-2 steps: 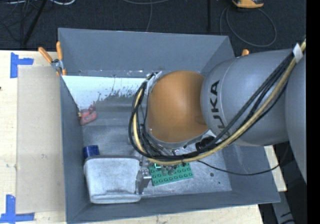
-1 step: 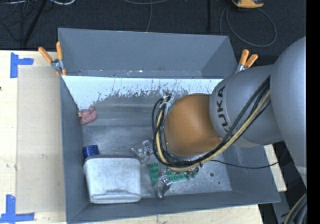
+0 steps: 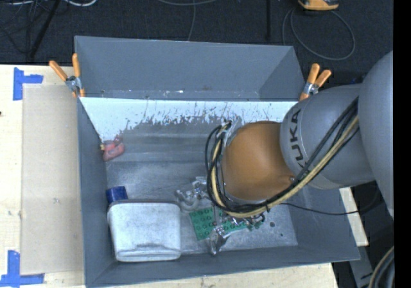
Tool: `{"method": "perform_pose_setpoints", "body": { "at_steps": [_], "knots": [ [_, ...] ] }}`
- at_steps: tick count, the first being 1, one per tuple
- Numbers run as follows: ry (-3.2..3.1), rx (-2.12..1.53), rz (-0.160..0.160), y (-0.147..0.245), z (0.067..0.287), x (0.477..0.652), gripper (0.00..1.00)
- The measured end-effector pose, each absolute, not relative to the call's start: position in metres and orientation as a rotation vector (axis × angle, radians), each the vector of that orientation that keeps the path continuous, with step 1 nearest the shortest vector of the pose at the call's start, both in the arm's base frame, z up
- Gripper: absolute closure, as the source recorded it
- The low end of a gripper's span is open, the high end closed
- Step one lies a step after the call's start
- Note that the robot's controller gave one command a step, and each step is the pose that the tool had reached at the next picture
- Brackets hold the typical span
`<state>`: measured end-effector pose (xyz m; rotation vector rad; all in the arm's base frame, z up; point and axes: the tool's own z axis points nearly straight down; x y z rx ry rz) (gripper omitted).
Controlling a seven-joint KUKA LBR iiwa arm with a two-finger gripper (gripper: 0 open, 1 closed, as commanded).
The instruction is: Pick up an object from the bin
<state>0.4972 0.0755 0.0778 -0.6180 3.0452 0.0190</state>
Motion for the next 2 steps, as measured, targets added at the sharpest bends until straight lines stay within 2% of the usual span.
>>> {"method": "perform_pose_setpoints", "body": {
  "at_steps": [1, 2],
  "knots": [
    [3.041, -0.600, 0.010, 0.072, 0.080, 0.501, 1.00],
    [3.079, -0.582, 0.000, 0.070, 0.219, 0.496, 1.00]
  ]
}}
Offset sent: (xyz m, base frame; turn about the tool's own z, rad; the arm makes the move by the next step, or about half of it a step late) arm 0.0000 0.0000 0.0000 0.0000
